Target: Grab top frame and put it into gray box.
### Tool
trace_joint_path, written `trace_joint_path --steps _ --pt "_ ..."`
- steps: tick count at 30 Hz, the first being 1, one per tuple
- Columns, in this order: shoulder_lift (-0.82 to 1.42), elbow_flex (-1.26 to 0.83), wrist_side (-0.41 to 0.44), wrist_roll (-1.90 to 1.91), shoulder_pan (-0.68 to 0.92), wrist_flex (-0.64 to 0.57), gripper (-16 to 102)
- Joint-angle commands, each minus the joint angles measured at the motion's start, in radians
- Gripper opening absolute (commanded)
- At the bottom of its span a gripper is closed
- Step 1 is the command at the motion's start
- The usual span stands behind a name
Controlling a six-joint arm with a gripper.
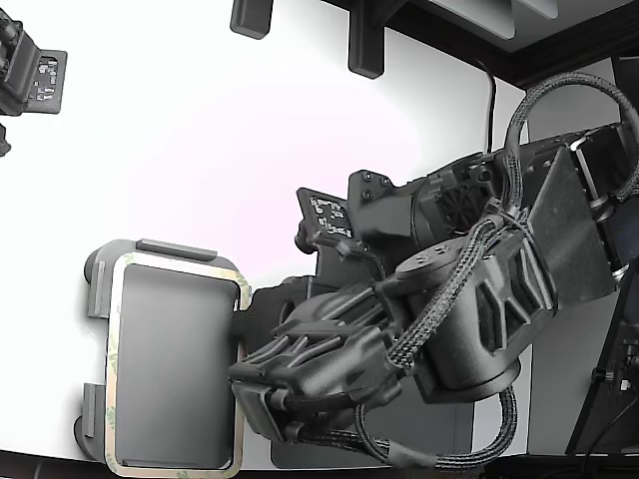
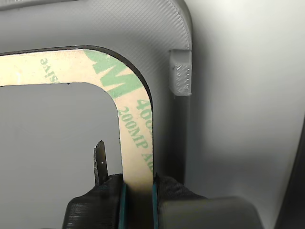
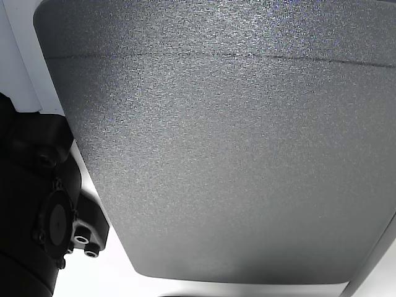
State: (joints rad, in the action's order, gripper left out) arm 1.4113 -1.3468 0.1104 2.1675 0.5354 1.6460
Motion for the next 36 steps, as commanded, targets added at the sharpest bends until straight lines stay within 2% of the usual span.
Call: trace_joint_path --steps 1,36 --pt "0.014 0.020 0.002 0.003 -0.017 0.012 -13" --pt "-0.025 -0.006 -0.009 -0.018 -0.044 0.011 -13"
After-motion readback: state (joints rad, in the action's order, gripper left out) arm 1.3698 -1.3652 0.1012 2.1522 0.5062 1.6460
